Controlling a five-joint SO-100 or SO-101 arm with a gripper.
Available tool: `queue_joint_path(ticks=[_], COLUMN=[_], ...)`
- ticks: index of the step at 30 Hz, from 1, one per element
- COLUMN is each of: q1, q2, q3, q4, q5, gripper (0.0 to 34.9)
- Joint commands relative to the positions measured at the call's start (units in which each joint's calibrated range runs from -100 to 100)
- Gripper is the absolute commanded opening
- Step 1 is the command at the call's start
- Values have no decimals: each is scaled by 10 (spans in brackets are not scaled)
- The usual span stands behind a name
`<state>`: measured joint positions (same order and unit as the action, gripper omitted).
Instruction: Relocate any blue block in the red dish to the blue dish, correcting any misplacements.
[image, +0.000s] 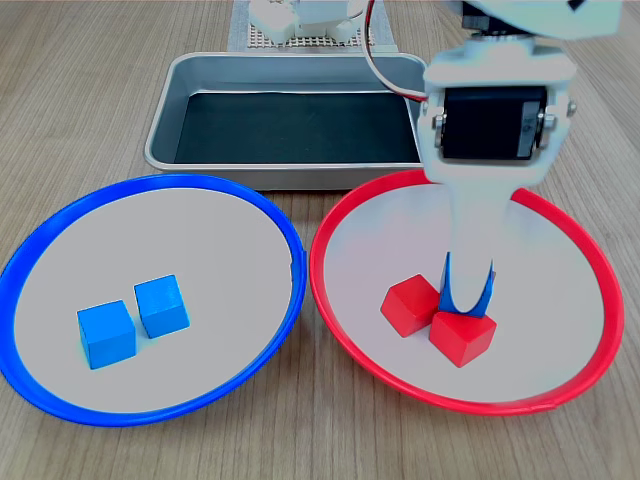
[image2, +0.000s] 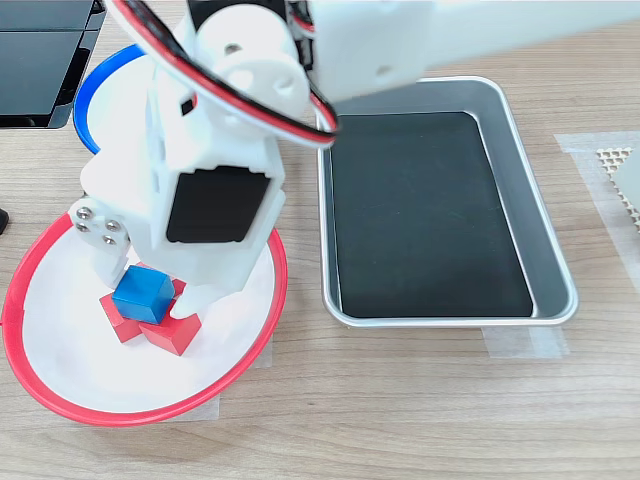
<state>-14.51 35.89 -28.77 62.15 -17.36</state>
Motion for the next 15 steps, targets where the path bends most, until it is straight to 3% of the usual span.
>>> queue_joint_path(ticks=[1, 8, 15], q1=[-1, 2, -2], q2=[-4, -9, -35], q3=[-19, -13, 0], q4=[-7, -11, -7], q5=[5, 17, 17], gripper=[106, 4, 0])
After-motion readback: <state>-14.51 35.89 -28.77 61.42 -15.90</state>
